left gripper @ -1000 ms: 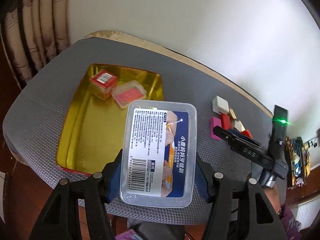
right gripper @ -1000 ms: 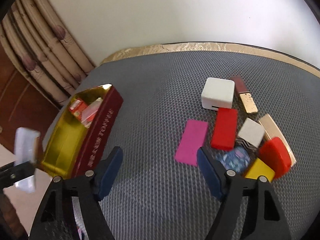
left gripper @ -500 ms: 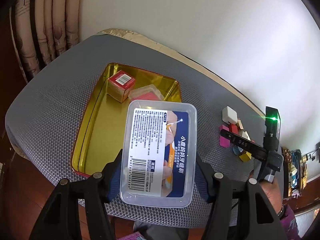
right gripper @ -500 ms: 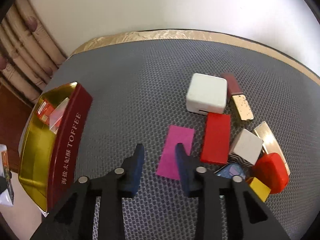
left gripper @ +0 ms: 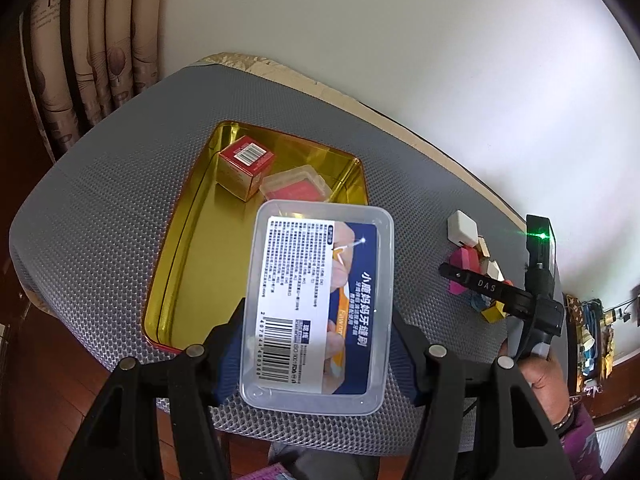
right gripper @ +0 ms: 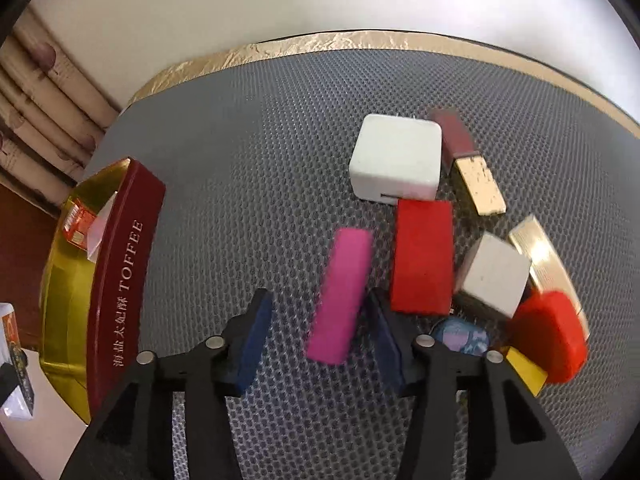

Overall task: Organize rigid objects
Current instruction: 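Lift the clear case with the left tool while the right tool grasps the pink bar, then place the clear case and pink bar into the tin, opening both tools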

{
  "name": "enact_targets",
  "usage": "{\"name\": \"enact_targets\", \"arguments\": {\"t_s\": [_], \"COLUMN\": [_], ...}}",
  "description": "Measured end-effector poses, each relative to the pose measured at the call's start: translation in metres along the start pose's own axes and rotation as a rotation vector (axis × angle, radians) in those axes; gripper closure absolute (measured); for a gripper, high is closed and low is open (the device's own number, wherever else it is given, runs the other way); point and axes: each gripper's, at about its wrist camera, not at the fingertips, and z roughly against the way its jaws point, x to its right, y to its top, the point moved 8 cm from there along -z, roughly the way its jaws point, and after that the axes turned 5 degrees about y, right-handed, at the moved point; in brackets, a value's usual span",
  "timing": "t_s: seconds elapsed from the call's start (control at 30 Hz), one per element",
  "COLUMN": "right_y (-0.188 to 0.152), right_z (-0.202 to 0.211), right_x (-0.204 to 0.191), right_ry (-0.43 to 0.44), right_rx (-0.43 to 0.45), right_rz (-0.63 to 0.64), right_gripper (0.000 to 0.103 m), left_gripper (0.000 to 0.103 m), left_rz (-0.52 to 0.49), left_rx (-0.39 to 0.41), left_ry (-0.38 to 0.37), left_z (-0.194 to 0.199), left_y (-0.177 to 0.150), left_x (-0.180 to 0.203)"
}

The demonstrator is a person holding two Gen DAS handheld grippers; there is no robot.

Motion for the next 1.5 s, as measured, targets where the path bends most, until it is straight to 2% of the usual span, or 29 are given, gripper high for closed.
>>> {"name": "enact_targets", "arguments": {"t_s": [0.07,0.2,0.27,0.43,0.57,0.67,0.83,0.97,1.03,1.13,1.2,1.23,1.33,1.43,1.5], "right_y": [0.0,-0.005,-0.011,-0.035,-0.054,-0.062,-0.067,-0.066,-0.065,-0.067,-0.068,-0.069,-0.068,-0.067,-0.064], "right_z": [0.0,0.005,0.018,0.037,0.031,0.025,0.031,0.031,0.029,0.029,0.029,0.029,0.029,0.03,0.034], "right_x": [0.003,0.004,0.0,-0.017,-0.02,-0.024,-0.026,-0.03,-0.03,-0.03,-0.03,-0.029,-0.03,-0.031,-0.034], "right_ry": [-0.009,0.022,0.098,0.183,0.23,0.249,0.245,0.243,0.245,0.247,0.244,0.243,0.24,0.229,0.221], "right_rx": [-0.006,0.004,0.038,0.09,0.102,0.105,0.12,0.126,0.125,0.127,0.127,0.127,0.127,0.126,0.133], "right_rz": [0.003,0.002,0.004,0.058,0.072,0.049,0.081,0.093,0.089,0.088,0.091,0.092,0.092,0.096,0.108], "right_gripper": [0.089,0.089,0.089,0.089,0.089,0.089,0.089,0.089,0.089,0.089,0.089,0.088,0.089,0.089,0.089], "left_gripper": [0.04,0.04,0.04,0.04,0.04,0.04,0.04,0.04,0.04,0.04,0.039,0.039,0.039,0.039,0.039], "left_rz": [0.005,0.014,0.034,0.053,0.024,-0.025,-0.077,-0.093,-0.101,-0.101,-0.102,-0.11,-0.107,-0.072,-0.038], "left_rx": [-0.002,0.001,-0.007,-0.025,-0.091,-0.126,-0.158,-0.181,-0.195,-0.228,-0.241,-0.236,-0.155,-0.139,-0.048], "left_ry": [0.0,0.018,0.007,0.004,-0.025,0.006,0.019,0.021,0.063,0.047,0.069,0.067,0.094,0.109,0.095], "left_z": [-0.001,-0.004,-0.007,-0.017,-0.037,-0.057,-0.085,-0.106,-0.117,-0.128,-0.132,-0.133,-0.119,-0.103,-0.081], "left_y": [0.0,0.001,0.002,0.009,0.015,0.023,0.04,0.054,0.058,0.06,0.06,0.061,0.067,0.07,0.075], "left_x": [-0.002,-0.007,-0.011,-0.018,-0.009,0.0,0.015,0.025,0.025,0.027,0.024,0.024,0.018,0.008,-0.001]}}
